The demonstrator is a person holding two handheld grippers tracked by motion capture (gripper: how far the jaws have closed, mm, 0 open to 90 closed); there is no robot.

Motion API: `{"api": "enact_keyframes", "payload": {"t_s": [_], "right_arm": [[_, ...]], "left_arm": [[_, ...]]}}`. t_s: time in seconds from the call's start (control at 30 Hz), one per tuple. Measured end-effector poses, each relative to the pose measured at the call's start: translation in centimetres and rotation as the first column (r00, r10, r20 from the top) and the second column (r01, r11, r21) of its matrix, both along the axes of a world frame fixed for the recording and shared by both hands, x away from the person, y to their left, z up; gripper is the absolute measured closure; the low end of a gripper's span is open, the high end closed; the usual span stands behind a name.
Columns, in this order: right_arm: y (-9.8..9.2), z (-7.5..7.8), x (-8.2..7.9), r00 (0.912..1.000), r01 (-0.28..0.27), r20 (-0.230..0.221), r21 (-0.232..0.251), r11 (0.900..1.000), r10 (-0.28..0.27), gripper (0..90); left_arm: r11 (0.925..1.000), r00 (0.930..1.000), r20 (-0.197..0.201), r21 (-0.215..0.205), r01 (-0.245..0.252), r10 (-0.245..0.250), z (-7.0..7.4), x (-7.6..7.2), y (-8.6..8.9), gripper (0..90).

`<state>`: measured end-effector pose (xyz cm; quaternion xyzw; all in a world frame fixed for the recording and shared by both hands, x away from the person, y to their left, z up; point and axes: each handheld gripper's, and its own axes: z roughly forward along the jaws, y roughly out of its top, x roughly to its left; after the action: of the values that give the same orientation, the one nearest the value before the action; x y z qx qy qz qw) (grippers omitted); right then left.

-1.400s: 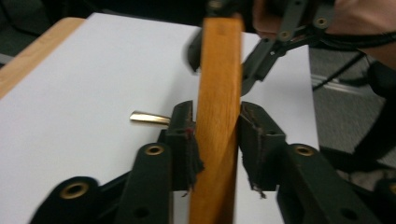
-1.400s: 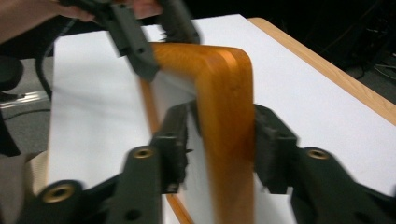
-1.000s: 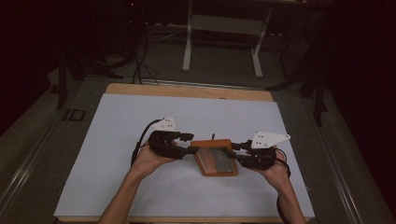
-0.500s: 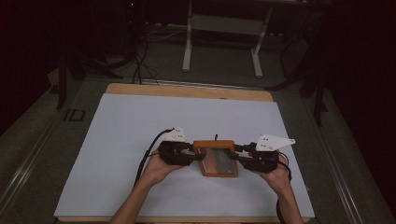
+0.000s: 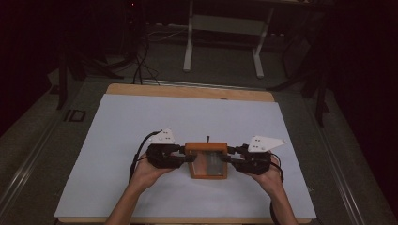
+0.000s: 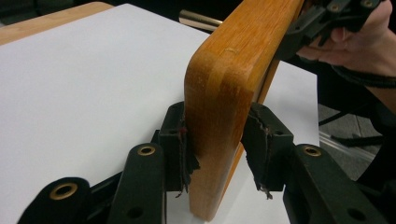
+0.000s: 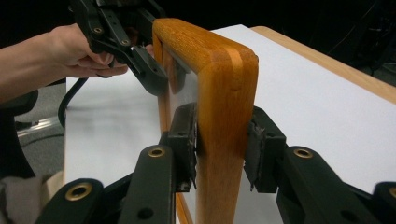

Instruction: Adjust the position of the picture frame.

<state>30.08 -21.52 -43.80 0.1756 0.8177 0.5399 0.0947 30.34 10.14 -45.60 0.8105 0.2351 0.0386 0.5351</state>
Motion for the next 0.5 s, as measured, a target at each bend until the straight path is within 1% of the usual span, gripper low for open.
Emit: {"api": "enact_keyframes", "payload": {"t_s": [0.13, 0.23, 0.3, 0.37, 0.5], "right_arm": [[1.4, -0.5, 0.0, 0.9996, 0.002, -0.029, 0.008, 1.000, -0.002, 66.1], [2.3, -0.9, 0.0, 0.9987, -0.002, -0.050, 0.027, 1.000, 0.003, 65.9], [2.6, -1.1, 0.0, 0.9981, -0.008, -0.061, 0.042, 0.999, 0.011, 65.9], [2.9, -1.5, 0.0, 0.9973, -0.013, -0.072, 0.052, 0.999, 0.017, 65.8], [3.4, -2.0, 0.2, 0.9965, 0.000, -0.084, 0.062, 0.998, 0.005, 65.0]], "left_arm": [[0.9995, 0.9994, -0.014, -0.003, -0.030, 0.030, 0.0, -0.5, 1.5, 62.2], [0.9989, 0.9987, -0.026, -0.017, -0.044, 0.043, 0.0, -1.0, 2.4, 62.5], [0.9985, 0.9982, -0.032, -0.021, -0.051, 0.050, -0.1, -1.3, 2.9, 62.9], [0.9982, 0.9979, -0.032, -0.016, -0.058, 0.057, -0.2, -1.4, 3.2, 63.1], [0.9969, 0.9963, -0.041, -0.019, -0.076, 0.075, -0.4, -1.3, 3.5, 63.0]]}}
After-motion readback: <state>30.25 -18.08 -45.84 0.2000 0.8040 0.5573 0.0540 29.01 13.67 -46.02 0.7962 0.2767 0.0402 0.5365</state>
